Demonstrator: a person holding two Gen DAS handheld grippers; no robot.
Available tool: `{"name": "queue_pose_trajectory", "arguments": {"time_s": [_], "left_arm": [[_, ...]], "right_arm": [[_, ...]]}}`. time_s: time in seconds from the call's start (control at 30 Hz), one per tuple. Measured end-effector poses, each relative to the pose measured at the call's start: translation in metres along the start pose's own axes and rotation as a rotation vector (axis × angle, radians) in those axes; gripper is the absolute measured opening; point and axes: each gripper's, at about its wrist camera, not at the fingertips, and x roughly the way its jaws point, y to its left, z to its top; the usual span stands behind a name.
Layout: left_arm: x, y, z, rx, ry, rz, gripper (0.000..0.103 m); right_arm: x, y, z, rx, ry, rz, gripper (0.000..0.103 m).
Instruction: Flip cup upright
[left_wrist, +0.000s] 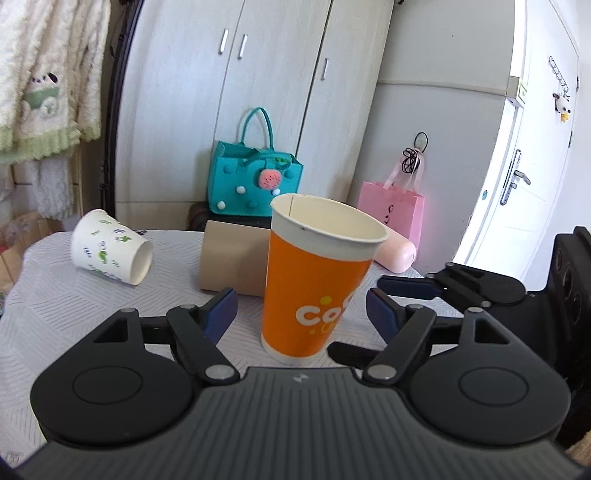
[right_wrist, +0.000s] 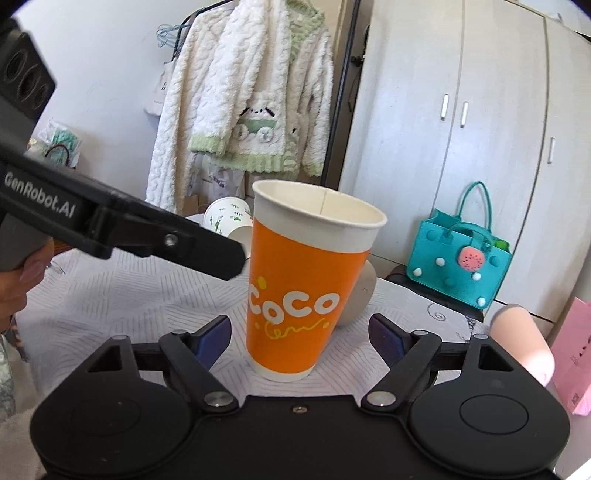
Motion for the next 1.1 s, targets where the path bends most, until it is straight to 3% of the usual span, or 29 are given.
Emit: {"name": "queue_pose_trajectory", "arguments": {"time_s": [0.3, 0.53, 1.1], "left_arm": [[-0.043, -0.019, -0.028, -0.006, -0.034, 0.088, 0.079], [-0.085, -0.036, -0.034, 0.053, -0.059, 0.200, 0.080], [-0.142, -0.045, -0.056, 0.044, -0.081, 0.277, 0.085]], "right_arm": [[-0.040, 0.018, -0.016, 0.115, -0.067, -0.064, 0.086], [-0.074, 0.033, -0.014, 0.139, -0.043, -0.131, 0.087], [-0.137, 0.058, -0.023, 0.224, -0.072, -0.240, 0.091]]}}
